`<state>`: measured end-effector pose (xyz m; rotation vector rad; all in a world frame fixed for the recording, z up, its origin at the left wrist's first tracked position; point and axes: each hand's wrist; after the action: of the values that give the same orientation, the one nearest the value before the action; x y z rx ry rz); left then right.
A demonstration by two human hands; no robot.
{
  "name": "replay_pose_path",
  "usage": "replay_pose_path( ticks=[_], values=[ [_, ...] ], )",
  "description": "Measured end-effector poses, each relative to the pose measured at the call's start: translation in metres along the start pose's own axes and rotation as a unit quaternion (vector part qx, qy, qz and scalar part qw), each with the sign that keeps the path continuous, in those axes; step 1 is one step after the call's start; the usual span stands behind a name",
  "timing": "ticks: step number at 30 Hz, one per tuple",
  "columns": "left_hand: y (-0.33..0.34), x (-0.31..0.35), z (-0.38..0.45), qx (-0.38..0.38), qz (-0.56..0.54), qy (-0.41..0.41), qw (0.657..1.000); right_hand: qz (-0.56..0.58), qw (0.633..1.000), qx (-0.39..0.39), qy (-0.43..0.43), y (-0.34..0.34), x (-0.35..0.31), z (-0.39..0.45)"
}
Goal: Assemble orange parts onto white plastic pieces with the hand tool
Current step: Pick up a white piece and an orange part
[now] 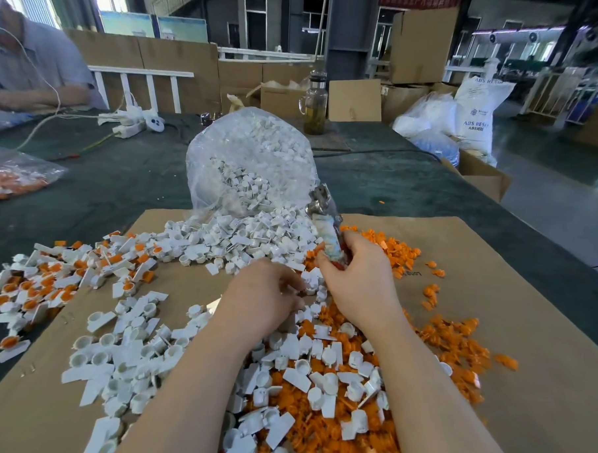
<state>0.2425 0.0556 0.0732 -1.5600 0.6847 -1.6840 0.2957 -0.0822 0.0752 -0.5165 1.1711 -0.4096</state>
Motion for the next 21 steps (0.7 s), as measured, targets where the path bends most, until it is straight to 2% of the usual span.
replay_pose_path(
  ticks=[7,13,17,21],
  values=[
    [0.0014,-0.0023,0.0008,0.023,0.046,-0.020,0.998,0.016,1.000,-0.006,0.005,0.0020,0.0018,-0.0002],
    [0.0024,-0.0053,0.0008,0.050,0.062,-0.017,0.997,0.088,0.995,-0.039,0.027,0.0026,0.0047,0.0026],
    [0.0019,-0.0066,0.0017,0.084,0.105,-0.022,0.991,0.074,0.996,-0.052,0.026,0.0026,0.0044,0.0019],
    [0.0009,-0.0075,0.0034,0.137,0.045,-0.036,0.989,0.057,0.996,-0.059,0.027,0.0039,0.0043,0.0016]
  ],
)
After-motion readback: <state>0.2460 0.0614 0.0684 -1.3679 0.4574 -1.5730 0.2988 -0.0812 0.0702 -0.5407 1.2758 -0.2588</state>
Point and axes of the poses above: each hand's wrist, its own z-axis towards the middle knuckle, its own y-axis out of the palm, x = y × z, and after that the axes turned 10 degrees about y, right-handed
